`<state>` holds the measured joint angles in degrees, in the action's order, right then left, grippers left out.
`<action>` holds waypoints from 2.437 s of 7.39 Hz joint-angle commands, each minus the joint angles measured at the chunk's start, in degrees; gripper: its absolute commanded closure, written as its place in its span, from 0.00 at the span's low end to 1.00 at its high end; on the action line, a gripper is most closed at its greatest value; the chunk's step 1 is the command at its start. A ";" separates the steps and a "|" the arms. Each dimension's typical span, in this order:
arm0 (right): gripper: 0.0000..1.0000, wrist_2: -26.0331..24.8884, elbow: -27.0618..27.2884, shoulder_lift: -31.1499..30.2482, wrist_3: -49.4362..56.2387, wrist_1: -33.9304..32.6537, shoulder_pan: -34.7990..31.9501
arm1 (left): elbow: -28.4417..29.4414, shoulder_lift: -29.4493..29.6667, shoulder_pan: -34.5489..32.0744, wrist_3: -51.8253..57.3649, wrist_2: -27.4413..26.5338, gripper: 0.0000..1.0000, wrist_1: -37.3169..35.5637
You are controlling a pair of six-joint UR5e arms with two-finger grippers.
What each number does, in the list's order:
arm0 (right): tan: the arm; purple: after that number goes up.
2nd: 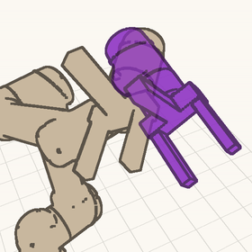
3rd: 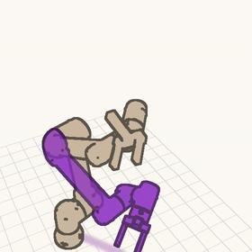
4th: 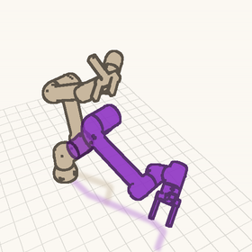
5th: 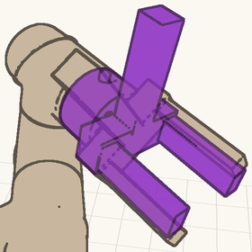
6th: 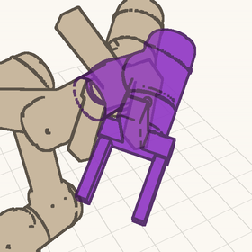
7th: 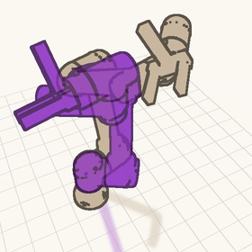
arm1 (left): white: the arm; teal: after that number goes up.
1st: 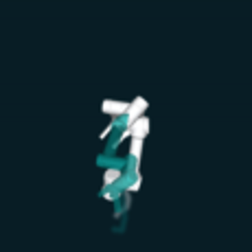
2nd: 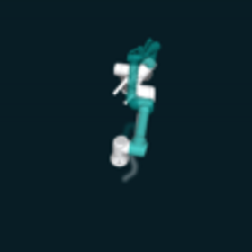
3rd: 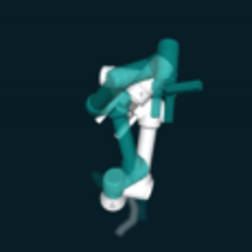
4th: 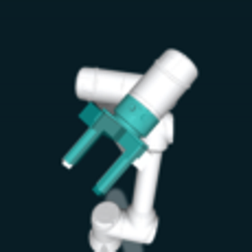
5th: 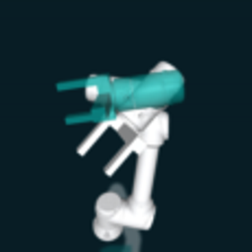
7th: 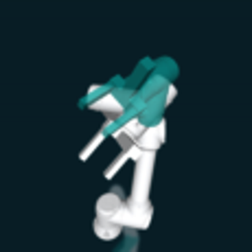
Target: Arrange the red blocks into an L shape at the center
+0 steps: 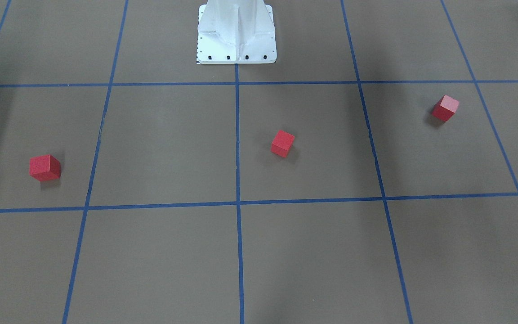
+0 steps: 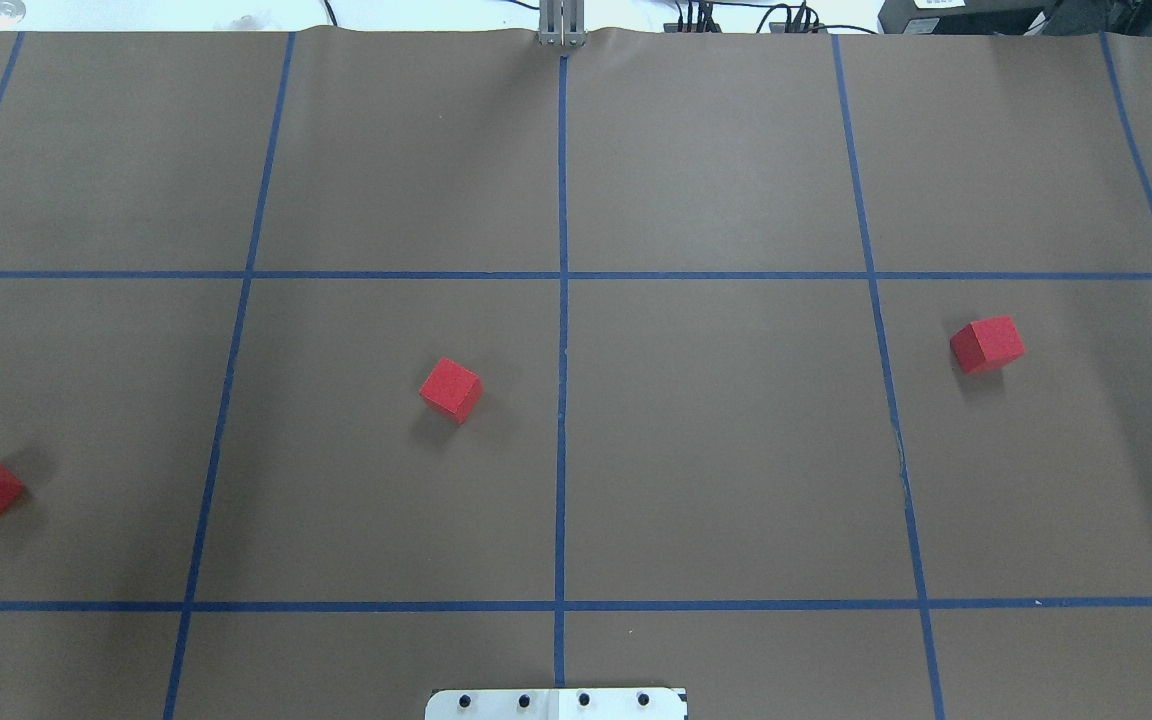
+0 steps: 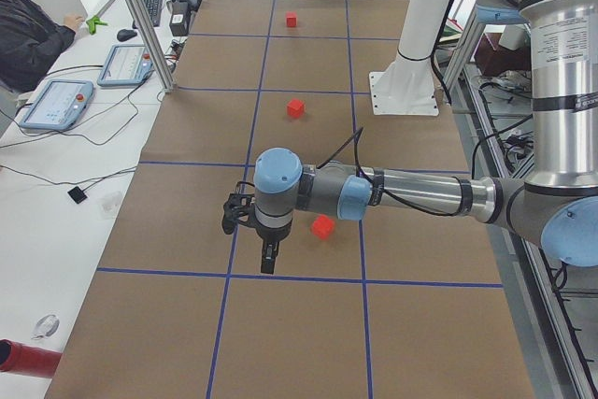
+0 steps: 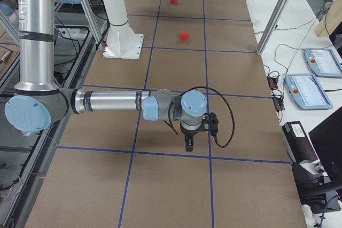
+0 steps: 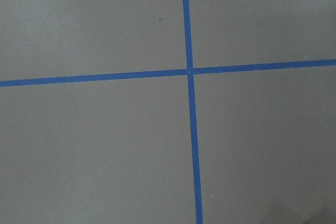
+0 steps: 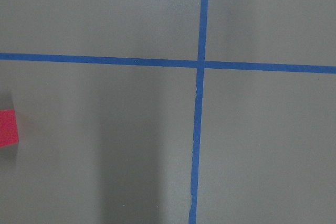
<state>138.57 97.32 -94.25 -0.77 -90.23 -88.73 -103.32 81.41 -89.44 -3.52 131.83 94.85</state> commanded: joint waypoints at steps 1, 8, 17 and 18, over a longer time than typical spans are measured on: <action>0.01 0.82 -0.02 -0.05 -0.02 0.14 -0.04 | 0.48 -0.20 0.05 0.44 0.00 0.00 0.16; 0.01 0.56 1.65 0.91 -0.90 0.14 -0.04 | -2.58 12.67 12.93 -9.45 1.68 0.00 3.24; 0.01 0.47 2.44 1.09 -0.81 0.14 0.05 | -0.68 38.64 54.09 -47.71 -27.93 0.00 8.30; 0.01 0.21 2.35 1.09 -0.72 0.14 0.05 | 3.17 39.26 55.93 -48.07 -28.55 0.00 13.82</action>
<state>138.99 99.72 -93.16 -1.59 -90.09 -88.68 -104.01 119.55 -36.61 -50.58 105.34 103.15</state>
